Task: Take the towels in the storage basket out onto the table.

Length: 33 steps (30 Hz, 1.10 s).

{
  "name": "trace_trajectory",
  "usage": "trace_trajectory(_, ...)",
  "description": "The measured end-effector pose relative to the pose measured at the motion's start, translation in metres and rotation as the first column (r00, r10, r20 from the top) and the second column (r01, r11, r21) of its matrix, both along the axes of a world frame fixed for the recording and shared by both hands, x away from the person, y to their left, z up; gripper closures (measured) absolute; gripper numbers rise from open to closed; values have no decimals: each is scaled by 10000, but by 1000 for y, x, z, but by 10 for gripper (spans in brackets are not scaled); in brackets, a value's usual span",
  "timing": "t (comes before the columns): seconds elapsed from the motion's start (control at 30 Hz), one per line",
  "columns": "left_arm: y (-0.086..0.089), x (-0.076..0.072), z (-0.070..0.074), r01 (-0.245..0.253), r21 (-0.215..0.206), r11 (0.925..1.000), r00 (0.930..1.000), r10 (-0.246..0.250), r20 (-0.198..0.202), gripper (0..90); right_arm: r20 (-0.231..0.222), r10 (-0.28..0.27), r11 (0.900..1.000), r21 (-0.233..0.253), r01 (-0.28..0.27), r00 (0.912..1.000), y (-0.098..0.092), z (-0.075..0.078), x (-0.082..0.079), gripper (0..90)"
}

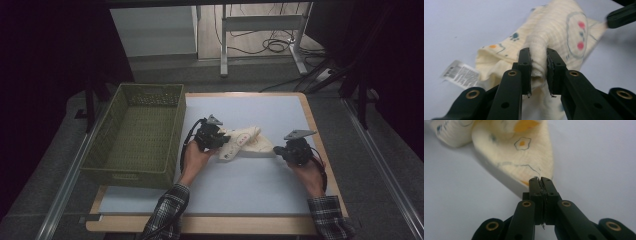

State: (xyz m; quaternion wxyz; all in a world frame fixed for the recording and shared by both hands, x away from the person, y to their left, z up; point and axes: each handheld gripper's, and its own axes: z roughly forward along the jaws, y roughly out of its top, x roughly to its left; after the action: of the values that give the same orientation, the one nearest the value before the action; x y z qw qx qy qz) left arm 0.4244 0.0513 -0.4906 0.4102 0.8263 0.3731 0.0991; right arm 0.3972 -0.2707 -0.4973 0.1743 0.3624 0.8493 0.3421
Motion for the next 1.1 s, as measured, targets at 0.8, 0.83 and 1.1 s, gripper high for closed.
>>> trace_trajectory(0.8,19,-16,-8,-1149,322,9929,9928,1158,-292,494,-120,-1039,9942,285,1042,9945,-63,7,-23,779)
trace_trajectory(0.83,21,-20,-8,-1101,290,9935,9933,1110,-322,517,-88,-1057,9939,293,1059,9944,-65,7,-24,775)
trace_trajectory(1.1,17,-31,-30,-529,101,9986,9961,534,-697,522,-235,-1043,9929,556,1055,9943,-71,2,-25,709)
